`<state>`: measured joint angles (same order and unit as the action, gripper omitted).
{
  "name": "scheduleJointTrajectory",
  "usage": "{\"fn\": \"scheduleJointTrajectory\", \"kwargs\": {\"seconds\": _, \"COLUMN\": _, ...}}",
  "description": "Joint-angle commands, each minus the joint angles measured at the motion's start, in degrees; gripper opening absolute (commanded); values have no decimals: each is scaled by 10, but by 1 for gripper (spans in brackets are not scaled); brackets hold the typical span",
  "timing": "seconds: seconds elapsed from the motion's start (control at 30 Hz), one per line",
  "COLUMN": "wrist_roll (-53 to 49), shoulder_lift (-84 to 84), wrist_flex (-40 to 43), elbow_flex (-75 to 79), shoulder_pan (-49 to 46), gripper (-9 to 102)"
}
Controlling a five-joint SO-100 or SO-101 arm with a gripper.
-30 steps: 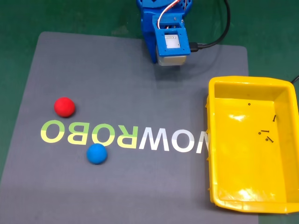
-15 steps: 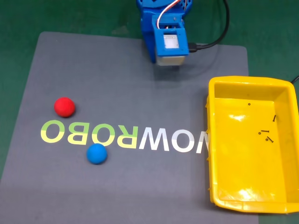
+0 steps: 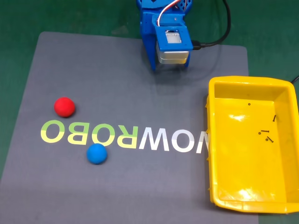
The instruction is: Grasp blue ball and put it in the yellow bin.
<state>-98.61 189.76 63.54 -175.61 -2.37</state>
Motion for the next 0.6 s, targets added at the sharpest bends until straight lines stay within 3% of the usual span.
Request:
{"fn": "scheduleJointTrajectory", "kwargs": {"seconds": 0.0, "wrist_roll": -6, "shoulder_lift": 8, "wrist_flex": -42, "elbow_flex": 15, "shoulder_pan": -13, "gripper": 33}}
{"fn": "scheduleJointTrajectory", "kwargs": {"seconds": 0.2, "wrist_roll": 9, "shoulder_lift": -56, "wrist_flex": -156, "elbow_flex": 62, "shoulder_pan": -15, "gripper": 33}}
{"fn": "scheduleJointTrajectory", "kwargs": {"seconds": 0.57, "wrist_roll": 49, "shoulder_lift": -455, "wrist_flex": -427, "elbow_flex": 242, "shoulder_pan": -80, "gripper": 33}}
